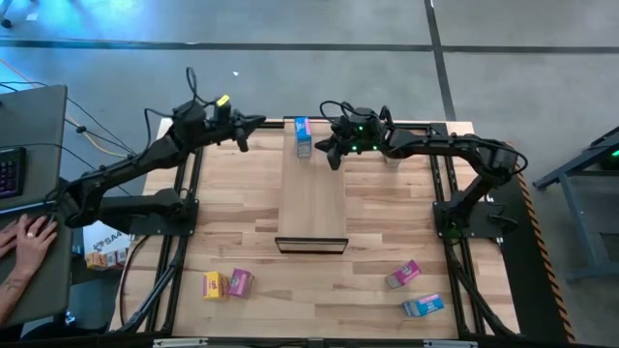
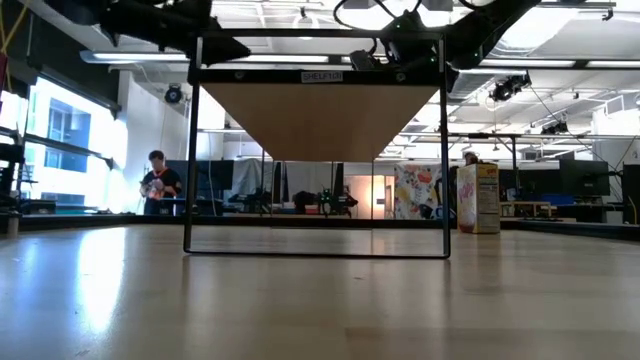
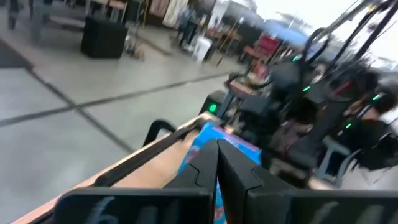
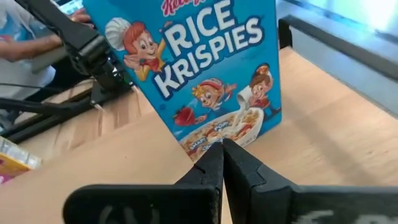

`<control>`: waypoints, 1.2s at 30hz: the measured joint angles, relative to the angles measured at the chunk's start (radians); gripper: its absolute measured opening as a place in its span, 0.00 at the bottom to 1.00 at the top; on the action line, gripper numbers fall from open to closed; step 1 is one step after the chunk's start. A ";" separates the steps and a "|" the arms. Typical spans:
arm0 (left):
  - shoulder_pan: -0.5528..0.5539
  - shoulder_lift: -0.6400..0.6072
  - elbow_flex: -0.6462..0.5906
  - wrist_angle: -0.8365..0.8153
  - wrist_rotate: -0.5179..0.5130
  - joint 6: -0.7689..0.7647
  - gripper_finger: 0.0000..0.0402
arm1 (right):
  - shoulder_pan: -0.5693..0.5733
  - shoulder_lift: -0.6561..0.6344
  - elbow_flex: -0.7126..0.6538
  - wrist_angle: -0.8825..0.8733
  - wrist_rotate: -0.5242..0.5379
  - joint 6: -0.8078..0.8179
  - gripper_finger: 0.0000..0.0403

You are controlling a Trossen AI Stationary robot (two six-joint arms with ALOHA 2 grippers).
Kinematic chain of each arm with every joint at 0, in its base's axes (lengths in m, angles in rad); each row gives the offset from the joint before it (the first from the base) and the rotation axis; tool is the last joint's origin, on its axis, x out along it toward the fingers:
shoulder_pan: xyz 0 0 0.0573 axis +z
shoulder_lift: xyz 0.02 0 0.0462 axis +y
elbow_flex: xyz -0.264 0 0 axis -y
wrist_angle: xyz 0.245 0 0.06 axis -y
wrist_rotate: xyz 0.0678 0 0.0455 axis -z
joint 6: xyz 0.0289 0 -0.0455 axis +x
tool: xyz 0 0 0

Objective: Stack cereal on shelf
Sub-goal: Put the top blue cereal box on the shelf

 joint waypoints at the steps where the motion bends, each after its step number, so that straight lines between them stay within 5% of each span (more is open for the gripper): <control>1: -0.001 -0.006 -0.007 0.013 0.001 -0.002 0.00 | 0.000 0.004 0.000 0.001 0.000 -0.018 0.00; 22: -0.001 -0.012 -0.010 0.098 0.002 -0.045 0.00 | 0.013 0.087 0.128 -0.176 0.006 -0.135 0.00; 36: -0.001 -0.012 -0.010 0.097 0.002 -0.045 0.00 | 0.041 0.086 0.130 -0.142 0.079 -0.128 0.00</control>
